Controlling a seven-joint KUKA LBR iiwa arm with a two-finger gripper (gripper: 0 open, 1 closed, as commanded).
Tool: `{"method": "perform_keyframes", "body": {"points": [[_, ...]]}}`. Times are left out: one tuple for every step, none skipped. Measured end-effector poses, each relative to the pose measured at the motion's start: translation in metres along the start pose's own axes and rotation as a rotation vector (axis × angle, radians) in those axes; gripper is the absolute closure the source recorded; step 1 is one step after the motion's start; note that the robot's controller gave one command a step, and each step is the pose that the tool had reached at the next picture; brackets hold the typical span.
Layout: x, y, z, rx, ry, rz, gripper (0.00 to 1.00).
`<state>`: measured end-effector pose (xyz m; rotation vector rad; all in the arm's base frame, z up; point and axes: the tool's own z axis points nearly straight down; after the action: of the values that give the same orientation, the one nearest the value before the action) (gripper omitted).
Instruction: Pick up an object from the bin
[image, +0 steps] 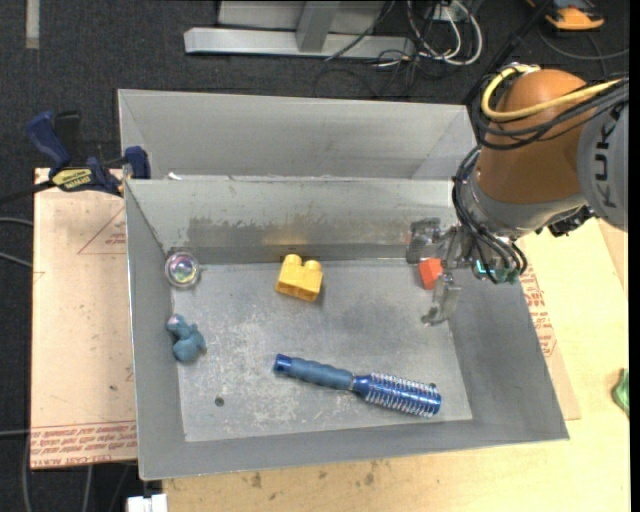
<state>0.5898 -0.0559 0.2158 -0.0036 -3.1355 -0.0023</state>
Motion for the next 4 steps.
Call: {"method": "perform_keyframes", "body": {"points": [[0.075, 0.048, 0.146, -0.001, -0.003, -0.026, 0.0], [0.105, 0.077, 0.115, -0.001, -0.006, -0.013, 0.0], [0.11, 0.105, 0.116, 0.0, -0.005, -0.071, 0.0], [0.105, 0.065, 0.145, 0.002, -0.026, -0.149, 0.0]]}}
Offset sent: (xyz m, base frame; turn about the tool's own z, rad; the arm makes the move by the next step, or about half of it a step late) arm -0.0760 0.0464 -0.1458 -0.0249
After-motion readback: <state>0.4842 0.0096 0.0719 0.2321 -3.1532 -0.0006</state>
